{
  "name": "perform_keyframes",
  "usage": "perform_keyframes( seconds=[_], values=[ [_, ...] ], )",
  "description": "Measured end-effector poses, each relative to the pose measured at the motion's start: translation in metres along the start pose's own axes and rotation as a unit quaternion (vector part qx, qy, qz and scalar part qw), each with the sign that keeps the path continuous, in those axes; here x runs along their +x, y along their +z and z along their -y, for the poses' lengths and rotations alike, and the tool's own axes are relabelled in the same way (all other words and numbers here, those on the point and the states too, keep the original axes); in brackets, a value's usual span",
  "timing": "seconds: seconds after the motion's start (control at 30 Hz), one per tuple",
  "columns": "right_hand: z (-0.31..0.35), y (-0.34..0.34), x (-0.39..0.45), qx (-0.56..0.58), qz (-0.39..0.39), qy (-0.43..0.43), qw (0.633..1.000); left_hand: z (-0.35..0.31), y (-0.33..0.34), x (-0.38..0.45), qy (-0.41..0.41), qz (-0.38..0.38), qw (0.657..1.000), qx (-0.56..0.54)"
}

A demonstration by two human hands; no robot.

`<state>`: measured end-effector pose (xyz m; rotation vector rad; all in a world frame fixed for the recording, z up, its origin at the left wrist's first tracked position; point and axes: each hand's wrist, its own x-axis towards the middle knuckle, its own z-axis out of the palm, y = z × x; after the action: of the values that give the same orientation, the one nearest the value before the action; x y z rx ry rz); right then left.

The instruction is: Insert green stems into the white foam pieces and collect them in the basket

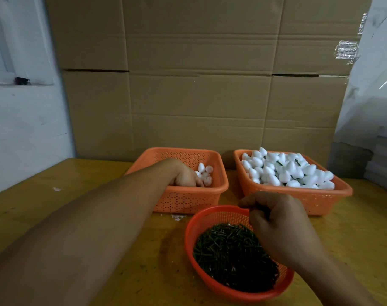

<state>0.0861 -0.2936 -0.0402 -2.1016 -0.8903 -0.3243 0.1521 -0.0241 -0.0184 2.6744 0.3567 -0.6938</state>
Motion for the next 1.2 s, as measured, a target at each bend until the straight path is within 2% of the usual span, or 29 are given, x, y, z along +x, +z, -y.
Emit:
perform_keyframes(
  seconds=[0.2, 0.27, 0.33, 0.4, 0.53, 0.73, 0.97, 1.03, 1.13, 1.2],
  values=[
    [0.001, 0.000, 0.000, -0.001, -0.004, -0.005, 1.000, -0.010, 0.002, 0.009, 0.025, 0.001, 0.998, -0.062],
    [0.000, -0.001, 0.000, -0.002, -0.008, -0.006, 1.000, -0.012, 0.001, 0.016, 0.026, -0.064, 0.994, -0.083],
    [-0.001, 0.000, 0.000, -0.001, -0.011, -0.009, 1.000, -0.014, -0.003, 0.022, 0.037, -0.152, 0.987, -0.039],
    [-0.001, 0.002, 0.000, -0.004, -0.011, -0.010, 1.000, -0.018, -0.004, 0.024, 0.048, -0.178, 0.983, -0.003],
    [-0.001, 0.004, -0.001, -0.009, -0.008, -0.010, 1.000, -0.028, -0.002, 0.033, 0.042, -0.146, 0.987, 0.056],
    [0.001, 0.003, -0.001, -0.013, 0.001, -0.015, 1.000, -0.034, -0.001, 0.042, 0.005, -0.153, 0.981, 0.118],
    [0.001, 0.002, -0.002, -0.006, 0.000, -0.016, 1.000, -0.032, 0.004, 0.040, 0.009, -0.146, 0.988, 0.054],
    [0.002, 0.002, -0.002, -0.006, 0.000, -0.017, 1.000, -0.030, 0.002, 0.040, -0.001, -0.134, 0.988, 0.077],
    [0.002, 0.002, -0.002, -0.004, 0.006, -0.016, 1.000, -0.028, -0.001, 0.035, 0.029, -0.144, 0.983, 0.114],
    [0.003, 0.002, -0.002, -0.005, 0.007, -0.015, 1.000, -0.024, -0.004, 0.031, 0.062, -0.166, 0.980, 0.090]
  ],
)
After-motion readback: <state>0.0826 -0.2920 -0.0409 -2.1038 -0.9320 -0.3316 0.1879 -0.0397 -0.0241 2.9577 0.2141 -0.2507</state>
